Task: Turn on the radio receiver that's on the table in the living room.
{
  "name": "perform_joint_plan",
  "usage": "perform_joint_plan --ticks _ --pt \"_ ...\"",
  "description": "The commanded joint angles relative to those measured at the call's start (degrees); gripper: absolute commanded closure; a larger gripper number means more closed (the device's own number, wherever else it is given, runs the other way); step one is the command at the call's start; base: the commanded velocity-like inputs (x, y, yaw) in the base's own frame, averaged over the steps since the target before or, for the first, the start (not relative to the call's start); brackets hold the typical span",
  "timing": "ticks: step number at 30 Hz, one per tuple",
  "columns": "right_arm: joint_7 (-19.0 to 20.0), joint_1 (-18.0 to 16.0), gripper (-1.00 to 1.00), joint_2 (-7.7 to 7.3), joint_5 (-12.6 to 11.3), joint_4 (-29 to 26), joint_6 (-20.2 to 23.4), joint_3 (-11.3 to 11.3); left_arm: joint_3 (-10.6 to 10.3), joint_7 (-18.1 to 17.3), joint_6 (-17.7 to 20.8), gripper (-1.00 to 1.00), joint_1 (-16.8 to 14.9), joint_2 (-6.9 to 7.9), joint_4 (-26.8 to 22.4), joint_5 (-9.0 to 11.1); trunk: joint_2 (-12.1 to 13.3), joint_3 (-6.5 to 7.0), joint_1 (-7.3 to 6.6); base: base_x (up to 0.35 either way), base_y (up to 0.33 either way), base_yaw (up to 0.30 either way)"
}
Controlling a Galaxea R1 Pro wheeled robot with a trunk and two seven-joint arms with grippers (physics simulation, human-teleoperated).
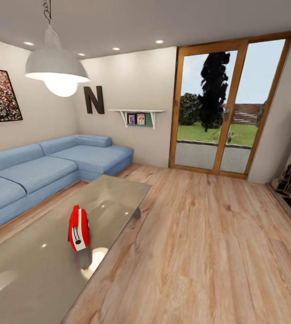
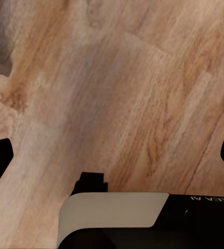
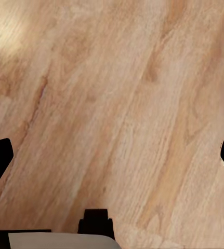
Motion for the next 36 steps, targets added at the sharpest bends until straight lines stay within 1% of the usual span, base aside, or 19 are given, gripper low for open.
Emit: perform_joint_plan --ticks 1,6,10,36 --pt "0.00 0.00 -1.00 0.00 0.00 -0.01 0.00 0.01 0.00 0.00 0.00 -1.00 -0.01 0.00 0.00 0.00 0.00 0.00 0.00 0.244 -0.262 0.000" --pt "0.00 0.02 -1.00 0.02 0.00 -0.03 0.00 0.04 0.00 0.00 0.00 -1.00 -0.02 0.00 0.00 0.00 0.00 0.00 0.00 0.244 -0.261 0.001" --pt "0.00 0.03 -1.00 0.01 0.00 -0.03 0.00 0.05 0.00 0.00 0.00 -1.00 -0.02 0.00 0.00 0.00 0.00 0.00 0.00 0.244 -0.254 0.128" --pt "-0.09 0.02 -1.00 0.01 0.00 0.00 0.00 0.06 0.00 0.00 0.00 -1.00 -0.01 0.01 0.00 0.00 0.00 0.00 0.00 0.244 -0.246 0.282"
